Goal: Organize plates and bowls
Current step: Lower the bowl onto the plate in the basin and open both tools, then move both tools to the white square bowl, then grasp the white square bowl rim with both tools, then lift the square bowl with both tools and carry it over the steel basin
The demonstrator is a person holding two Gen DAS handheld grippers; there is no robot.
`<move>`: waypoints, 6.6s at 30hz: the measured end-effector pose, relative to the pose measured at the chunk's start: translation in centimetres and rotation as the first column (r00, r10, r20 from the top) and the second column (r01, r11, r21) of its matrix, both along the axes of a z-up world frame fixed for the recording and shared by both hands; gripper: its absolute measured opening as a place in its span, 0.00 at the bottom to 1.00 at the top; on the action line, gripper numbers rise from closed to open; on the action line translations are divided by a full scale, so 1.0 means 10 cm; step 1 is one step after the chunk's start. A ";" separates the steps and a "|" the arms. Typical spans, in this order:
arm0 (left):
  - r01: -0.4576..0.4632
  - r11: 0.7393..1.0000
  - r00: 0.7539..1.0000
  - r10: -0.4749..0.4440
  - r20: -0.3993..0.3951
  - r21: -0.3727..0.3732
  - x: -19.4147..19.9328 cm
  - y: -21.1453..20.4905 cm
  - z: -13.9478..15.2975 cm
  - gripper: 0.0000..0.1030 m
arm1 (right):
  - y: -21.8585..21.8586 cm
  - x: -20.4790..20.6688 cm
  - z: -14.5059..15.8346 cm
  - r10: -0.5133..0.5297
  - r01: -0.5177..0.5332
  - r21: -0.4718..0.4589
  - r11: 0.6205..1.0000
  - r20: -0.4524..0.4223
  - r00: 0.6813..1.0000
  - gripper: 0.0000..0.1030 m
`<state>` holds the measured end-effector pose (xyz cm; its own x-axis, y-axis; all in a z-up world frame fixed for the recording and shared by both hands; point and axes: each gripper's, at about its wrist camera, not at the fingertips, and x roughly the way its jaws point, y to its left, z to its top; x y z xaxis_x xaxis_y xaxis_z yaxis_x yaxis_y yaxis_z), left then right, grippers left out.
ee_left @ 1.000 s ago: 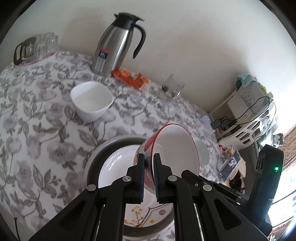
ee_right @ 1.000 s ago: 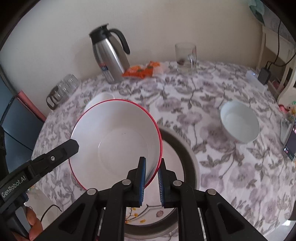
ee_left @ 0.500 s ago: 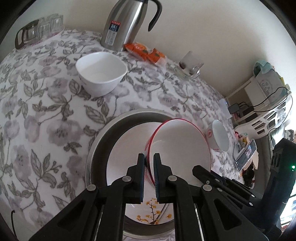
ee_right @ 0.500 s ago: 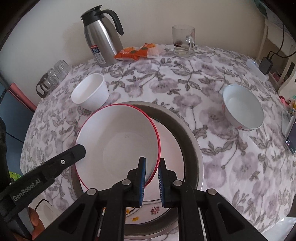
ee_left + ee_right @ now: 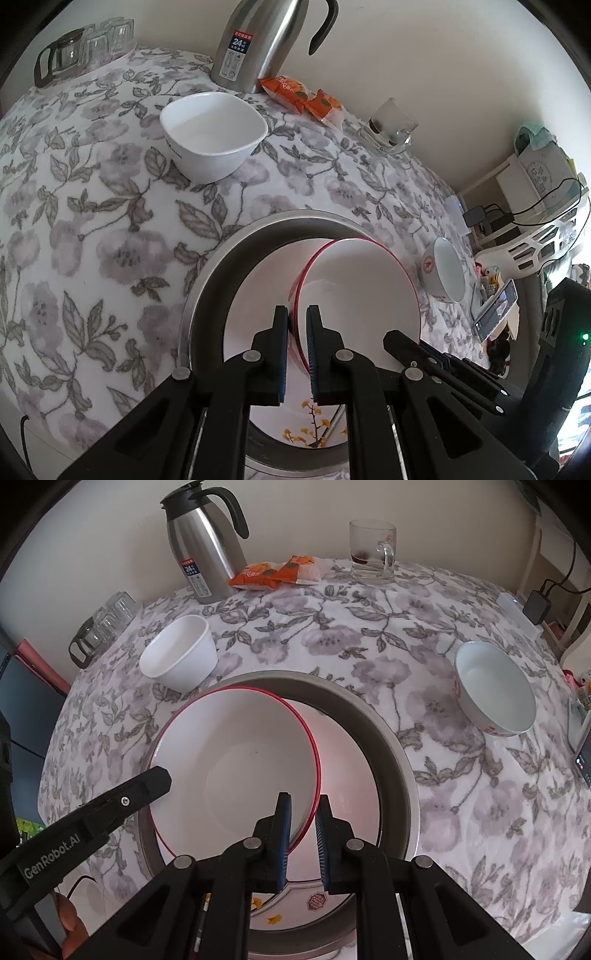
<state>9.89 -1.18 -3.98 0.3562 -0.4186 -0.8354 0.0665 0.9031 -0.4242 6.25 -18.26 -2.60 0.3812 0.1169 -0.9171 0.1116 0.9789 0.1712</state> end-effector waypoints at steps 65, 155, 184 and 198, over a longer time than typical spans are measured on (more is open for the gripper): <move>-0.408 0.898 0.907 0.380 0.182 0.163 0.34 0.80 0.20 0.96 | -0.21 0.17 0.50 -0.032 0.038 -0.058 0.998 0.112 0.993 1.00; -0.331 0.944 0.943 0.331 -0.036 -0.004 1.77 1.01 -0.62 0.19 | 1.05 2.20 -0.36 0.109 -0.108 0.013 0.994 -0.095 0.990 0.15; -0.257 0.965 0.959 0.261 0.114 -0.046 1.29 0.91 0.33 0.17 | 0.85 1.58 0.64 0.128 -0.131 0.035 0.991 0.085 0.988 0.15; -0.201 0.978 0.954 0.206 0.215 -0.045 0.78 0.66 0.76 0.17 | 0.61 1.01 1.09 0.138 -0.141 0.007 0.990 0.165 0.977 0.15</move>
<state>17.66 5.40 3.65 0.6081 -0.3361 -0.7192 -0.0249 0.8974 -0.4405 16.34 -12.17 8.29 0.5052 0.1959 -0.8405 -0.0568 0.9793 0.1941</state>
